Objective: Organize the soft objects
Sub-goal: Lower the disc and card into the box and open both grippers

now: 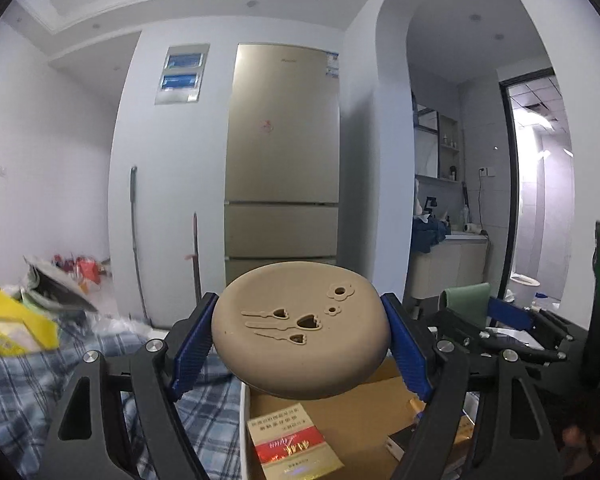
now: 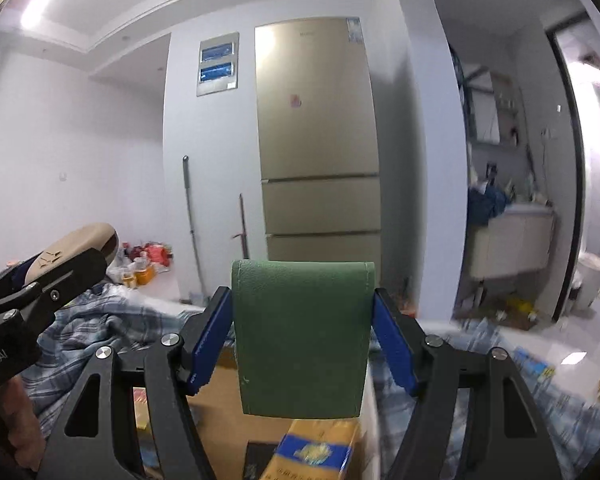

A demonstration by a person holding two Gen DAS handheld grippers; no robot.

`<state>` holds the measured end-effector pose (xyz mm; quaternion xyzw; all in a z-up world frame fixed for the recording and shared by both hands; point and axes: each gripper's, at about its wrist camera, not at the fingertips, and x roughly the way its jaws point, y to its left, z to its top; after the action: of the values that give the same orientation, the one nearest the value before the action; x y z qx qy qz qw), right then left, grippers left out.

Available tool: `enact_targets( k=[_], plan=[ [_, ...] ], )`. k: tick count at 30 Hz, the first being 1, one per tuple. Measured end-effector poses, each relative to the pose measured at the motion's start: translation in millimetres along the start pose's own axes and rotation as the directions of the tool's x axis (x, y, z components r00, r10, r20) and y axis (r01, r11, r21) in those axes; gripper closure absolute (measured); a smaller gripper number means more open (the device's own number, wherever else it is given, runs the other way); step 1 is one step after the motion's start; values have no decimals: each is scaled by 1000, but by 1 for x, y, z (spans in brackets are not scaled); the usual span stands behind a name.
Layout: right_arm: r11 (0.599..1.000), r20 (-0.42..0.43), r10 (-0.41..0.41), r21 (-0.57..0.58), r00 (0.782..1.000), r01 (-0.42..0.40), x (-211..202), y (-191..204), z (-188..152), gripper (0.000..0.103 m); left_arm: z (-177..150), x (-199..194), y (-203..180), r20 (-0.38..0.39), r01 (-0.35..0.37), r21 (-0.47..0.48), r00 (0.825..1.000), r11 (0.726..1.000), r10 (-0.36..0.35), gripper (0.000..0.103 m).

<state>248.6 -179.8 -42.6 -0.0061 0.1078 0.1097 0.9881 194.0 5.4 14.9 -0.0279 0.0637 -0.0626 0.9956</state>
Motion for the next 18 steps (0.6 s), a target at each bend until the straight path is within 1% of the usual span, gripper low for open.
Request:
enact_targets(
  k=[1,3,6,10,13,15,17,18],
  plan=[
    [1000,-10,0,-14,1000,0,1,2,-3,35,-1,3,1,-15,11,-16,1000,1000,-11,21],
    [1000,-28,10,-12,1000,-10,2,2,-8,35,-5,8,3,-34,10,-28,999,1000,-11,21],
    [999,-80,40,6,996,-40,10,-2,-12,35,-11,10,5,-41,-3,-14,999,1000,3,21],
    [993,-167,111,53,980,-104,23,-8,-16,35,-13,14,3,-59,6,-7,998,1000,-6,21],
    [992,-216,119,57,969,-110,30,-10,-21,35,-14,12,4,-65,15,2,998,1000,-15,21],
    [994,-228,105,39,968,-99,31,-8,-23,35,-15,14,3,-73,12,3,997,1000,-12,21],
    [994,-238,108,27,965,-104,31,-5,-24,35,-15,11,0,-59,-7,17,998,1000,8,21],
    [994,-244,109,25,964,-106,32,-4,-24,35,-16,10,-1,-58,-1,24,998,1000,2,21]
  ],
)
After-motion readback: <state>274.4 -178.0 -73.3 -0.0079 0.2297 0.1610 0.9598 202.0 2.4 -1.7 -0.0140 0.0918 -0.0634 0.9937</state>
